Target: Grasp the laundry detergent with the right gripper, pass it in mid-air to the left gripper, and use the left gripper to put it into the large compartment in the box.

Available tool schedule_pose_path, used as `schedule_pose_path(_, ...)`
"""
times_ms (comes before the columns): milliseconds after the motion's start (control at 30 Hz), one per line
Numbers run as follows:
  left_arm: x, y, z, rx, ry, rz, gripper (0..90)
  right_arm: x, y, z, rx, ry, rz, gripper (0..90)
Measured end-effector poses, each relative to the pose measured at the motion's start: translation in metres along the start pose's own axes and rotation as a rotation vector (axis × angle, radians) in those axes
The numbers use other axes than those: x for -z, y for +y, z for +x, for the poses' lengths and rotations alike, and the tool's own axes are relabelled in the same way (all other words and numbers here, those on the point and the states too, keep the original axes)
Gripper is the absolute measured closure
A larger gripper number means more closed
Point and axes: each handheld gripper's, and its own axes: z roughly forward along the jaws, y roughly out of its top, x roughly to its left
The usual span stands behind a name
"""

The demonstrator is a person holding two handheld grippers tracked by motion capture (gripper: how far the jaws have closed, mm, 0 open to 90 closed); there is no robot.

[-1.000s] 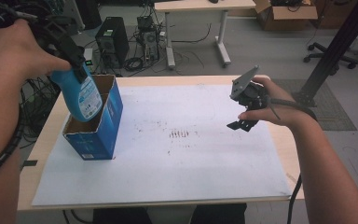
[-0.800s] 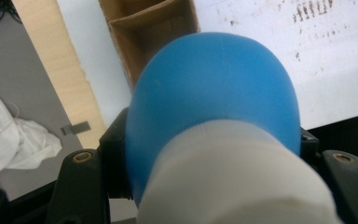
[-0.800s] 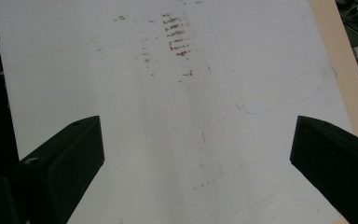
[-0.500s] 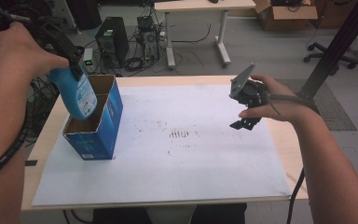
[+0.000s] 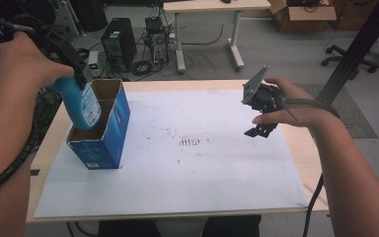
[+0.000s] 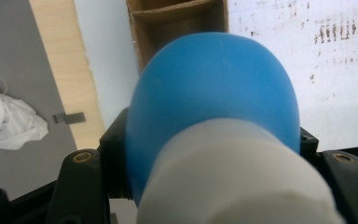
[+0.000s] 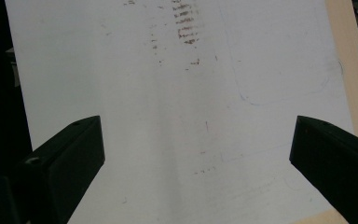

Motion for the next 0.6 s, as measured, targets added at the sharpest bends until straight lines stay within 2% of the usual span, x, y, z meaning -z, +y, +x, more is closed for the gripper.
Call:
schedule_pose_path(233,-0.012,0.001,0.002,0.008,-0.001,0.012,38.1,0.003,0.002,0.002,0.01,0.008,0.008,3.1)
schedule_pose_path(400,-0.027,0.002,0.005,0.019,-0.018,0.022,38.1,0.005,0.004,0.003,0.02,0.018,0.021,3.1)
schedule_pose_path(600,-0.043,0.003,0.008,0.031,-0.018,0.033,38.1,0.004,0.005,0.003,0.021,0.032,0.045,3.2)
